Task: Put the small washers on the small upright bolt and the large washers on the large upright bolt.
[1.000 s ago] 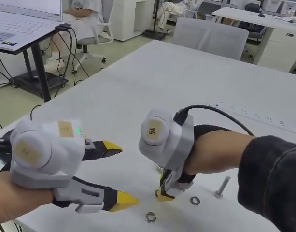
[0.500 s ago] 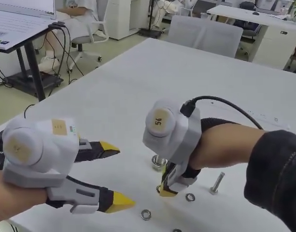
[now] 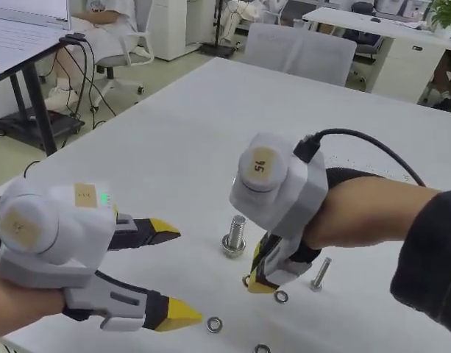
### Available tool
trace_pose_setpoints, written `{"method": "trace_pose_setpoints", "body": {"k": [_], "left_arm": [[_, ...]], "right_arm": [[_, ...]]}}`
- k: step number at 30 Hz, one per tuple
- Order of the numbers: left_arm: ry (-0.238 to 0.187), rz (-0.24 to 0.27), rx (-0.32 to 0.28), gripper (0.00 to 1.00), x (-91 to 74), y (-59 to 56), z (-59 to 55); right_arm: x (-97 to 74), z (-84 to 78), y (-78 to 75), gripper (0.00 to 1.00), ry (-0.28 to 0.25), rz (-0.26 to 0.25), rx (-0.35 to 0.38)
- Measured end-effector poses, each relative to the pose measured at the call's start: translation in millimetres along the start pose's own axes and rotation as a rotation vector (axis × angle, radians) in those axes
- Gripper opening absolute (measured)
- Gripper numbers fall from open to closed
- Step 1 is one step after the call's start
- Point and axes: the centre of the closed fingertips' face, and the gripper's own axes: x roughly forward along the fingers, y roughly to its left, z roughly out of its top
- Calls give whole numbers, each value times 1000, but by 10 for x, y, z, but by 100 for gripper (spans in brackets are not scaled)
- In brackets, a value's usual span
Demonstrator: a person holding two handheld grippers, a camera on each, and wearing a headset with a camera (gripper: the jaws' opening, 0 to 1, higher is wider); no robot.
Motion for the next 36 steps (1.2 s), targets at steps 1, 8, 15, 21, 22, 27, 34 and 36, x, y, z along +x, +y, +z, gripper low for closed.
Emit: {"method": "trace_pose_setpoints", "body": {"k": [1,8,15,21,22,27,34,36], "left_arm": [[2,-2,3,66,3,-4,-1],[8,-25,13,67,26,-32,3],[9,-46,20,67,45,-62,18],[12,-64,23,67,54,-78,30],[13,-68,25,67,56,-80,30],[18,-81,34,67,70,-85,36],[24,-98,45,67,76,-77,54],[29,-99,49,67,83,-70,62]], "right_arm": [[-25,1,0,13,-7,-1,7],[-119,-43,-14,13,-12,-10,26],[-225,-78,-41,13,-21,-14,51],[-309,-111,-68,13,-32,-20,68],[-323,-118,-74,13,-33,-22,71],[-414,-156,-111,13,-42,-37,87],[-536,-239,-164,13,-54,-60,112],[-578,-281,-193,13,-55,-69,122]]}}
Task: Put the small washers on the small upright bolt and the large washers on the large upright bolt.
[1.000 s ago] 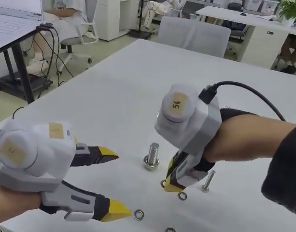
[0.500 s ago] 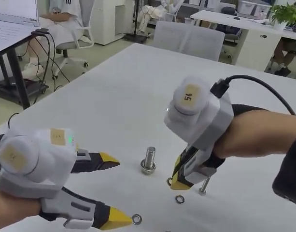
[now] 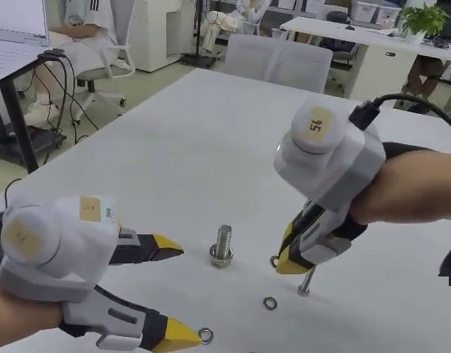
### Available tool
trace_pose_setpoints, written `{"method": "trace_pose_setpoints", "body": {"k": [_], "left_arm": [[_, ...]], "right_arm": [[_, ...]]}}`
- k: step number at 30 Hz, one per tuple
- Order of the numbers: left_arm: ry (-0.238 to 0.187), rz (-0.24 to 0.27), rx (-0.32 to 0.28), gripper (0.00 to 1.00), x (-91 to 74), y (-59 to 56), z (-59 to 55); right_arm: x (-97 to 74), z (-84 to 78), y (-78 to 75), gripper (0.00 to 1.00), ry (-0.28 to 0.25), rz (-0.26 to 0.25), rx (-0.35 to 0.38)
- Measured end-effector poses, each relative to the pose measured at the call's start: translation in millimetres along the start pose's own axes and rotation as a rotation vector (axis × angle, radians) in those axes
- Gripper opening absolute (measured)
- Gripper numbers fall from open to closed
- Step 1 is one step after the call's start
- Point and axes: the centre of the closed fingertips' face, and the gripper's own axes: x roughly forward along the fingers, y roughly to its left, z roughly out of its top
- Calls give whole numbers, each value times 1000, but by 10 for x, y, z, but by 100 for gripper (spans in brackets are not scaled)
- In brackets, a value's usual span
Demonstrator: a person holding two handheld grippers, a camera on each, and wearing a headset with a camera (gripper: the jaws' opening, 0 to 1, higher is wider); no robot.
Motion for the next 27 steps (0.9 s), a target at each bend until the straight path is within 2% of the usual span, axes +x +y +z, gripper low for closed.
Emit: {"method": "trace_pose_setpoints", "body": {"k": [9,18,27], "left_arm": [[-15,-16,18,67,108,23,153],[-13,-35,25,67,162,21,215],[-15,-64,29,67,298,8,242]], "right_arm": [[-170,-175,-166,13,-3,-45,41],[-240,-333,-305,13,14,-69,74],[-275,-419,-334,13,27,-79,85]]}}
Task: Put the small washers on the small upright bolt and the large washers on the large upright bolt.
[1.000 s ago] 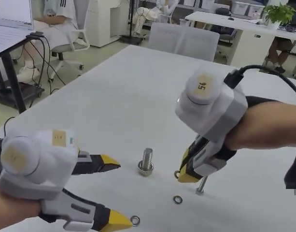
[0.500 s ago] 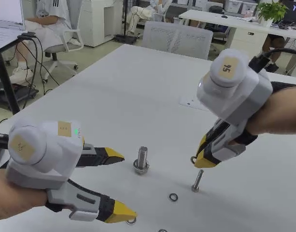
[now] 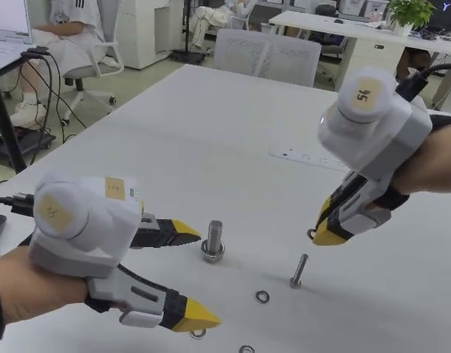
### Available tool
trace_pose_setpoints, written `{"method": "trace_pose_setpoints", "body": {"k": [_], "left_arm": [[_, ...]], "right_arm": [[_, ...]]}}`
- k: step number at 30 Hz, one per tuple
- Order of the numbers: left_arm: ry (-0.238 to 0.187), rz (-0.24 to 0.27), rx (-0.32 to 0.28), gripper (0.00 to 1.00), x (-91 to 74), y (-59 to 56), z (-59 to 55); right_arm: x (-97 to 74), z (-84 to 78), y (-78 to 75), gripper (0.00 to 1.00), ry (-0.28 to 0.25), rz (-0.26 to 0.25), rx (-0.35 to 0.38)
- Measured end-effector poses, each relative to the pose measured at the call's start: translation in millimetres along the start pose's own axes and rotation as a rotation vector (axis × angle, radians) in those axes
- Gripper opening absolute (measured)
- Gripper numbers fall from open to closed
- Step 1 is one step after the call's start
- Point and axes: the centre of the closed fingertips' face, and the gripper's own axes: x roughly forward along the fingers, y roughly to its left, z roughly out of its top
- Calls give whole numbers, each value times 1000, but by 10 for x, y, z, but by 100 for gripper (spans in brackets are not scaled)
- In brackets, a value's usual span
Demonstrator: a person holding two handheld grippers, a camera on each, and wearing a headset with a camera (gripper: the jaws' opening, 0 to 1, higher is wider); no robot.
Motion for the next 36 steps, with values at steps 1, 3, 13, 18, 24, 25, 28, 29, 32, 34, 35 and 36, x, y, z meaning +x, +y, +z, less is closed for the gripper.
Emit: {"method": "trace_pose_setpoints", "body": {"k": [1,3,13,18,24,25,28,29,32,34,35,36], "left_arm": [[3,-2,-1,67,12,-3,-10],[5,-8,-4,67,27,-13,-28],[8,-16,-15,67,61,-27,-65],[-2,-12,-21,68,60,-27,-59],[-6,-10,-26,68,53,-31,-67],[-7,-10,-27,68,52,-33,-66],[-10,-10,-29,68,47,-36,-65],[-11,-9,-30,69,46,-36,-66],[-8,-9,-32,69,44,-37,-81],[-11,-11,-34,69,42,-43,-77],[-10,-11,-35,69,43,-45,-81],[-10,-12,-37,69,43,-49,-84]], "right_arm": [[-4,-5,-2,13,-1,0,0],[-12,-15,-6,13,-1,-1,1],[10,-65,-17,13,16,13,-4],[81,-74,16,13,32,35,-19],[176,-86,0,13,46,53,-24],[197,-95,9,13,50,64,-23],[243,-121,6,13,64,69,-29],[254,-126,4,13,68,70,-31],[282,-119,21,13,65,86,-24],[311,-130,23,13,69,90,-27],[322,-129,31,13,73,92,-29],[325,-127,32,13,72,92,-31]]}}
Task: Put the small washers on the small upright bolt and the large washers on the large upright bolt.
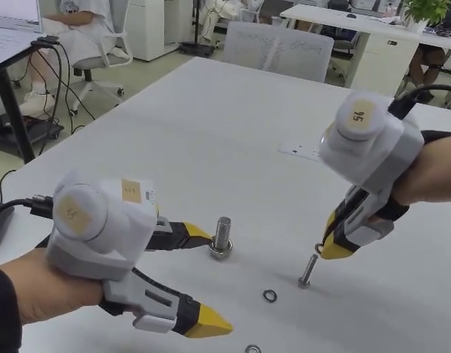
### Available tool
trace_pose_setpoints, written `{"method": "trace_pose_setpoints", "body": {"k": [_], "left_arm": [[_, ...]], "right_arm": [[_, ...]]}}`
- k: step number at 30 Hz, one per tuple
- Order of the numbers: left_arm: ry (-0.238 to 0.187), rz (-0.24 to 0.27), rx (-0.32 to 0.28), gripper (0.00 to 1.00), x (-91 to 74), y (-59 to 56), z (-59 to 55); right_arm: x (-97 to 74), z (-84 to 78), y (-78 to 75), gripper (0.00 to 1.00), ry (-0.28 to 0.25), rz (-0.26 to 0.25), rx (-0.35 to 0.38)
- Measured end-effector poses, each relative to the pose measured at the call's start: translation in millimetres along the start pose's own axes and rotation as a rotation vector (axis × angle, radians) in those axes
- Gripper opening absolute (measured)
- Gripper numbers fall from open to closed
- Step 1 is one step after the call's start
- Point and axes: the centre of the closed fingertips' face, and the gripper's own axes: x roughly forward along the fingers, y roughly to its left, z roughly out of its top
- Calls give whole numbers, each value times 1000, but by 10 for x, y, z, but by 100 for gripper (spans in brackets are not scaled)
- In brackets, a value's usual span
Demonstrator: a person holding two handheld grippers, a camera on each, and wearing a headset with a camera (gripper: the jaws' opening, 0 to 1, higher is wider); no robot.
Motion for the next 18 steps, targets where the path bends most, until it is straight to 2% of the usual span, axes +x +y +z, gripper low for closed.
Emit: {"method": "trace_pose_setpoints", "body": {"k": [18], "left_arm": [[5,-3,-9,71,-23,-43,-44]], "right_arm": [[120,3,-8,13,11,10,3]]}}
